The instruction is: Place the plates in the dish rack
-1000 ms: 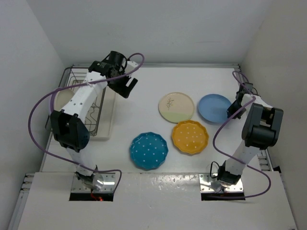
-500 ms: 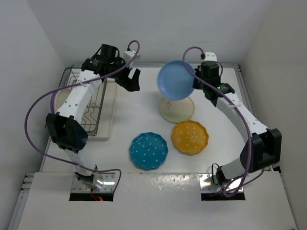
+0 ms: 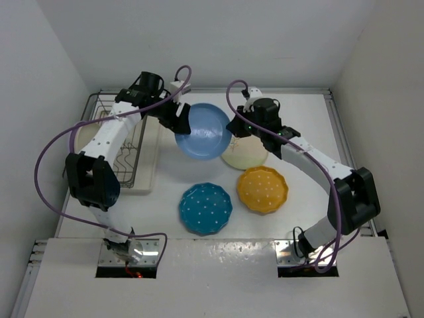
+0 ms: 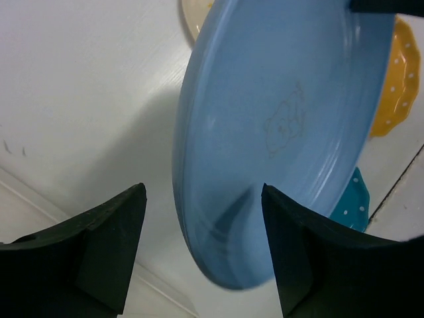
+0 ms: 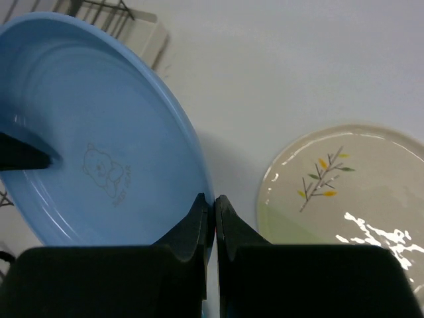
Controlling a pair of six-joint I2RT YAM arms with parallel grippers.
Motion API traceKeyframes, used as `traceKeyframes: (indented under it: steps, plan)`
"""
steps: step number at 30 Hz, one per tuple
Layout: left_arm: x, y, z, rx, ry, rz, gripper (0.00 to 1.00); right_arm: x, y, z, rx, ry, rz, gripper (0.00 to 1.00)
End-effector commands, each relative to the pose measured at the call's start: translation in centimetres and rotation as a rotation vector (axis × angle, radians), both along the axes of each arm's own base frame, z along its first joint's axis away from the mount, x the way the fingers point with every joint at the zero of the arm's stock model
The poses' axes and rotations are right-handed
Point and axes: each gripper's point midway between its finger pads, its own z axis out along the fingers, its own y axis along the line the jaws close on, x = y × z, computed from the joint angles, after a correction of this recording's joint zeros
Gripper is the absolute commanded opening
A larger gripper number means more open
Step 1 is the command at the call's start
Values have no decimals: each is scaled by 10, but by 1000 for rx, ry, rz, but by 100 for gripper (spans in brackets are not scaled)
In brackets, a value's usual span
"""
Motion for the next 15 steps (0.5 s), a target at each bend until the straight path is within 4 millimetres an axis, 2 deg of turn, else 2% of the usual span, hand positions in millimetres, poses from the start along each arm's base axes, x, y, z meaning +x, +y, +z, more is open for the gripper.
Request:
traceKeyframes:
  steps: [1,2,4,5,8,10,11,12,15]
  plan:
    - [4,9,1,9,-24,22,74,3,33,53,143,-150,110,0]
    - [5,11,0,13,-19,35,66,3,35,53,146,-159,116,0]
    - [12,18,2,46,-42,77,56,1,38,54,154,-164,122,0]
    - [14,20,1,57,-44,87,43,3,37,55,158,-166,120,0]
    - [17,30,20,89,-108,131,22,2,38,49,152,-147,123,0]
    - [20,36,37,106,-159,162,22,2,38,43,146,-135,120,0]
    - [21,38,36,115,-161,170,25,2,39,42,143,-131,120,0]
    - [21,39,47,114,-187,179,31,1,38,39,140,-122,117,0]
    - [20,42,50,122,-198,190,33,3,38,36,144,-112,114,0]
